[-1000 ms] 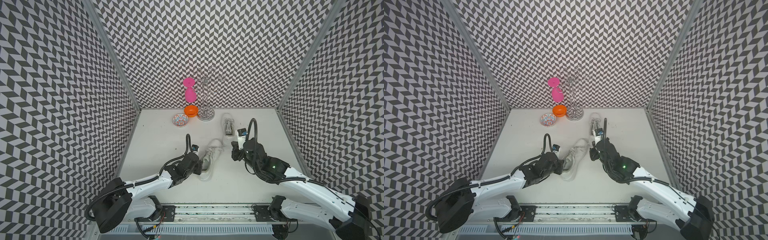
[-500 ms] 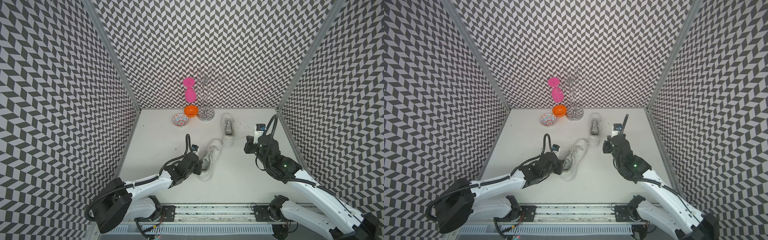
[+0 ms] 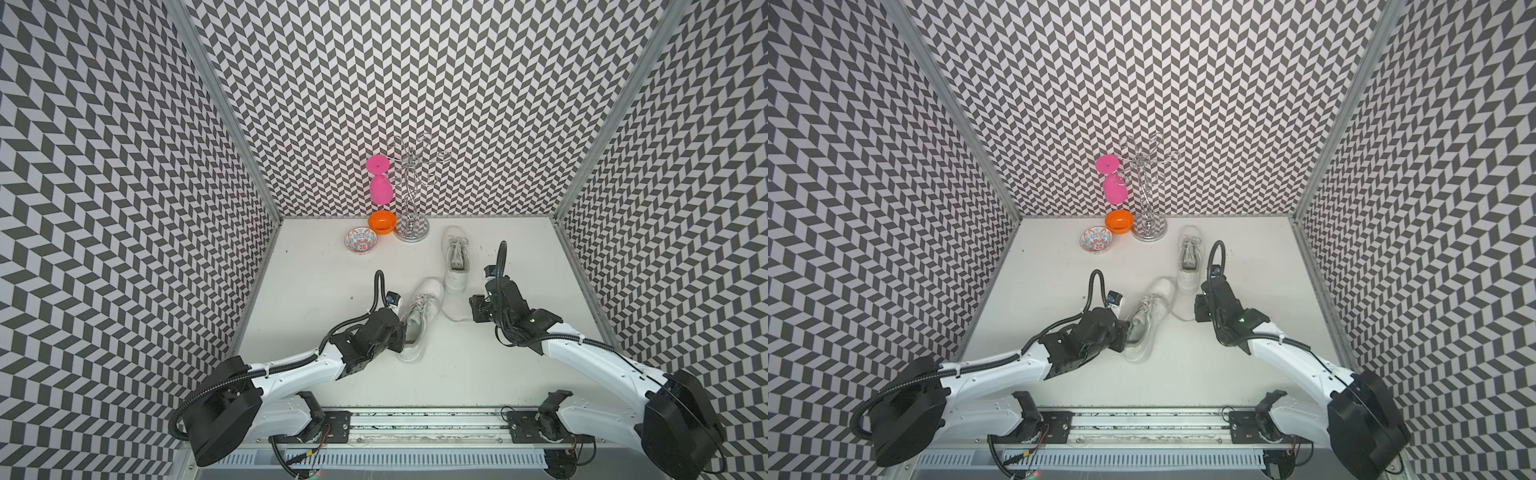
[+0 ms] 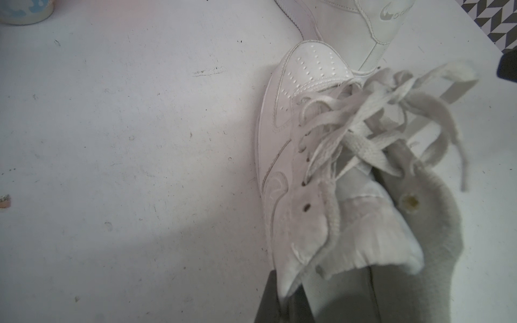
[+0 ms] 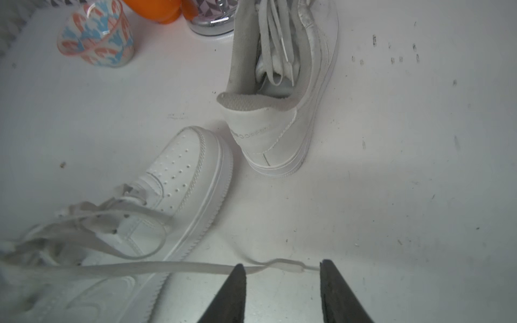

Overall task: Remove the insole from the shoe
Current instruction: Untie the shoelace on the shoe.

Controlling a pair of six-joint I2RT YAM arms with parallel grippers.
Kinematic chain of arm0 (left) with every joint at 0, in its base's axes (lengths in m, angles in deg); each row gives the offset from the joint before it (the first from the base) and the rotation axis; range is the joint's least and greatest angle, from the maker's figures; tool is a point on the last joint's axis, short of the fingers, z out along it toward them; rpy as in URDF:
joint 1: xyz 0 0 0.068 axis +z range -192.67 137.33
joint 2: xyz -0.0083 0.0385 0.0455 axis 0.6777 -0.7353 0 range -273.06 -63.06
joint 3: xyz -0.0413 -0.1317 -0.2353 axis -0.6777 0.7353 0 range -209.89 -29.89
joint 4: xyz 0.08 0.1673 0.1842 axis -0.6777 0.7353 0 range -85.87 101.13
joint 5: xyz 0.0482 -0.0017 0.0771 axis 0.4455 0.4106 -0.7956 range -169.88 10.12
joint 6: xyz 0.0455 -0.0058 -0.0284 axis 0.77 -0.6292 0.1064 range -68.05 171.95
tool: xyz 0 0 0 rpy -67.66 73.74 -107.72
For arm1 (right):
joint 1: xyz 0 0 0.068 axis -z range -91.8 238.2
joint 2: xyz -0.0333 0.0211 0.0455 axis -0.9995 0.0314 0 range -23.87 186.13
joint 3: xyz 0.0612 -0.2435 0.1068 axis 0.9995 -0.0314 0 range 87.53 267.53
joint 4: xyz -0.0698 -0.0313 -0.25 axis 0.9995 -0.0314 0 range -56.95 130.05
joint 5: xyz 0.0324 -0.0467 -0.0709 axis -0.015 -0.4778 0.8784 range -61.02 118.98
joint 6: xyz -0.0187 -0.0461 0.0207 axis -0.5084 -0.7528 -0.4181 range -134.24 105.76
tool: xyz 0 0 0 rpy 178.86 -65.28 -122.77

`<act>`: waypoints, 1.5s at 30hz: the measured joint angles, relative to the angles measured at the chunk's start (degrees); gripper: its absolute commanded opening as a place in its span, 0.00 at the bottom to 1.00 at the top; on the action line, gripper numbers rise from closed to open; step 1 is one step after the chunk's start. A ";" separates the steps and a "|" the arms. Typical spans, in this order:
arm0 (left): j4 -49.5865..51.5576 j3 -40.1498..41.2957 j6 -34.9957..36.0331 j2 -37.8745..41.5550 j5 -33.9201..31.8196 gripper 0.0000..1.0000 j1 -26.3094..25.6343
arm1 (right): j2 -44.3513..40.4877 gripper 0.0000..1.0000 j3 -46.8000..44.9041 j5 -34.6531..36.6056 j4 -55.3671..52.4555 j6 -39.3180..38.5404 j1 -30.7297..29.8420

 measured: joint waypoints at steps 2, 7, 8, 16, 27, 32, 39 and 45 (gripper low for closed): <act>-0.13 -0.02 0.13 -0.13 -0.15 0.00 -0.11 | -1.09 0.64 0.42 -0.07 -0.33 -0.24 0.00; -0.61 -0.20 0.22 -0.76 -0.22 0.00 -0.42 | -5.79 0.64 2.19 -2.62 -1.05 -0.33 -0.37; -0.76 -0.22 0.24 -0.87 -0.22 0.00 -0.50 | -6.51 0.63 3.02 -3.19 -1.38 -0.24 -1.03; -0.90 -0.79 0.44 -1.70 -0.48 0.00 -1.05 | -3.43 0.52 11.04 -4.42 -1.38 3.48 -14.36; 0.35 -2.69 0.79 -3.50 -0.85 0.00 -1.97 | 7.43 0.45 12.13 -4.52 -0.55 10.03 -19.30; 0.61 -2.97 0.81 -3.72 -1.31 0.00 -2.21 | 9.07 0.42 12.13 -2.51 -1.68 11.54 -19.39; 0.70 -2.99 0.81 -3.72 -1.66 0.00 -2.40 | 11.08 0.36 12.17 -1.46 -1.95 12.66 -19.65; 0.70 -2.99 0.81 -3.72 -1.92 0.00 -2.54 | 12.59 0.34 12.63 -1.11 -1.99 12.74 -19.76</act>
